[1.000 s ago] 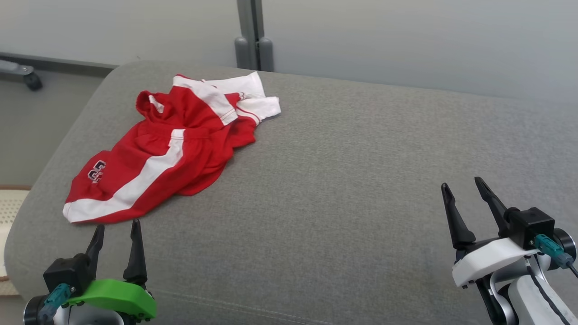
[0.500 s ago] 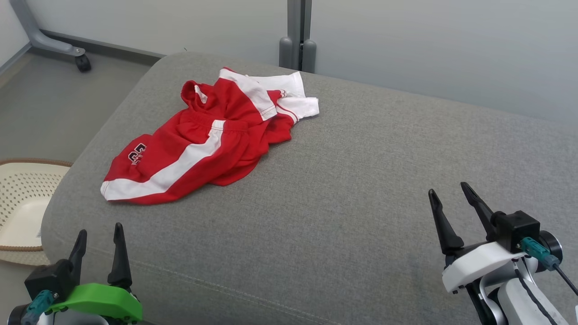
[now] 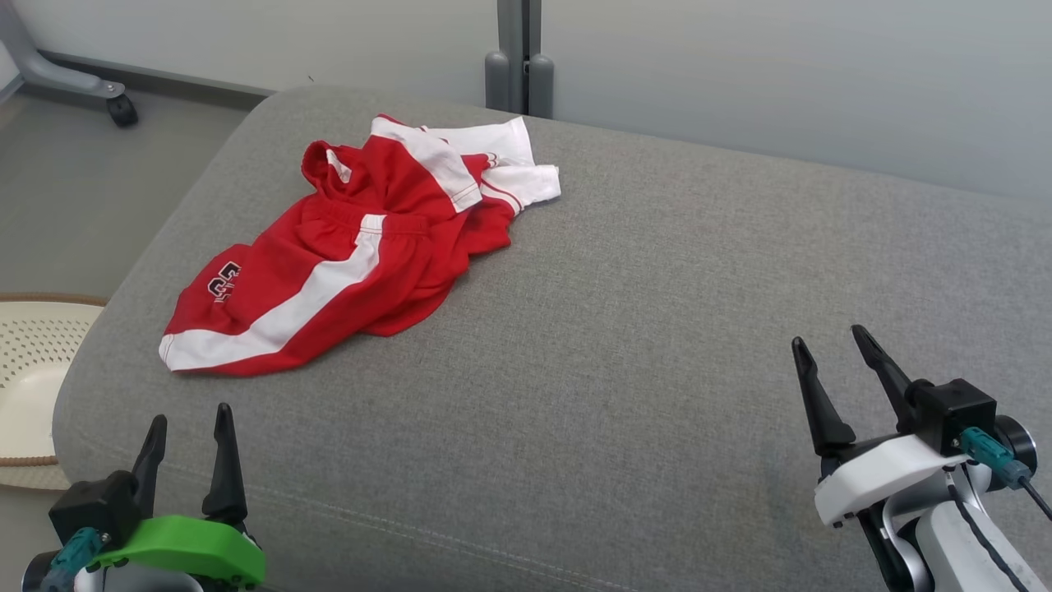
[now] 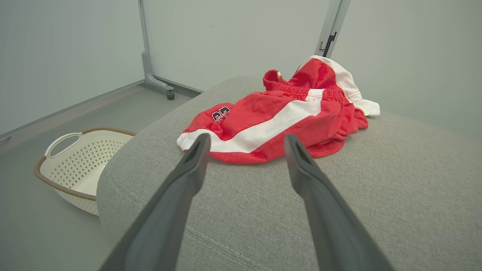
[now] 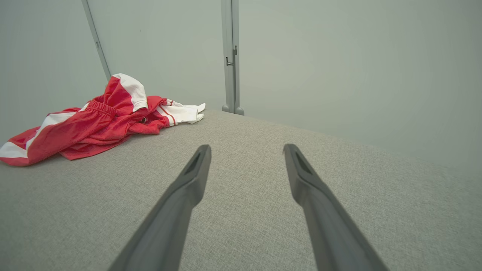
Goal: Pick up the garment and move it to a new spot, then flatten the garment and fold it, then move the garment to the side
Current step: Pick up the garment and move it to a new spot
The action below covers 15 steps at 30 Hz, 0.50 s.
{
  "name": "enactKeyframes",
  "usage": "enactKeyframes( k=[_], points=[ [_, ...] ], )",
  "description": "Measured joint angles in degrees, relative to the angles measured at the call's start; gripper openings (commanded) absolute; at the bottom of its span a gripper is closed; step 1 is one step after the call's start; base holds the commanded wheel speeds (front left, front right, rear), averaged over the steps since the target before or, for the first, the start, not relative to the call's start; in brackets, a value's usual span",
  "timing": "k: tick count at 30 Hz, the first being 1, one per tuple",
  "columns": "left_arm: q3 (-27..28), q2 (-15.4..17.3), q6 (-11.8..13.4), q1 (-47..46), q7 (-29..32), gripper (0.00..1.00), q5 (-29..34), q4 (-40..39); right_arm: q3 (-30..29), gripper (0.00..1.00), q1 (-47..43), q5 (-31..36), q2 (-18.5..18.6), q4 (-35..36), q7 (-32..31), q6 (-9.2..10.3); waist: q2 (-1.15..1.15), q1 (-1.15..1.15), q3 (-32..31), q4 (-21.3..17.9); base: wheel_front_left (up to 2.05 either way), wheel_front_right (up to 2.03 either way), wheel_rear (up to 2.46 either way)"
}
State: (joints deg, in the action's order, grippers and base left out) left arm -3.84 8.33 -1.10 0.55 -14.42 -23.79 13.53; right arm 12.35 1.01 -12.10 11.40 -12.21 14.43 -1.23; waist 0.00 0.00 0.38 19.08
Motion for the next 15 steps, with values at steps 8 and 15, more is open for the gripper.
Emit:
enactKeyframes(
  k=[8,15],
  points=[
    [1.1,-0.7,-1.1,-4.6,0.6,1.0,-3.8,0.1,-0.3,1.0,1.8,0.8,1.1,1.5,0.0,-0.01,0.0,0.0,3.6,-0.1,0.0,0.0,0.0],
    [2.8,-1.5,-1.7,-12.3,5.1,1.0,-8.4,1.8,0.1,1.0,4.5,1.8,1.8,2.6,0.0,-0.35,0.0,0.0,8.5,-0.3,0.0,0.0,0.0]
  ],
)
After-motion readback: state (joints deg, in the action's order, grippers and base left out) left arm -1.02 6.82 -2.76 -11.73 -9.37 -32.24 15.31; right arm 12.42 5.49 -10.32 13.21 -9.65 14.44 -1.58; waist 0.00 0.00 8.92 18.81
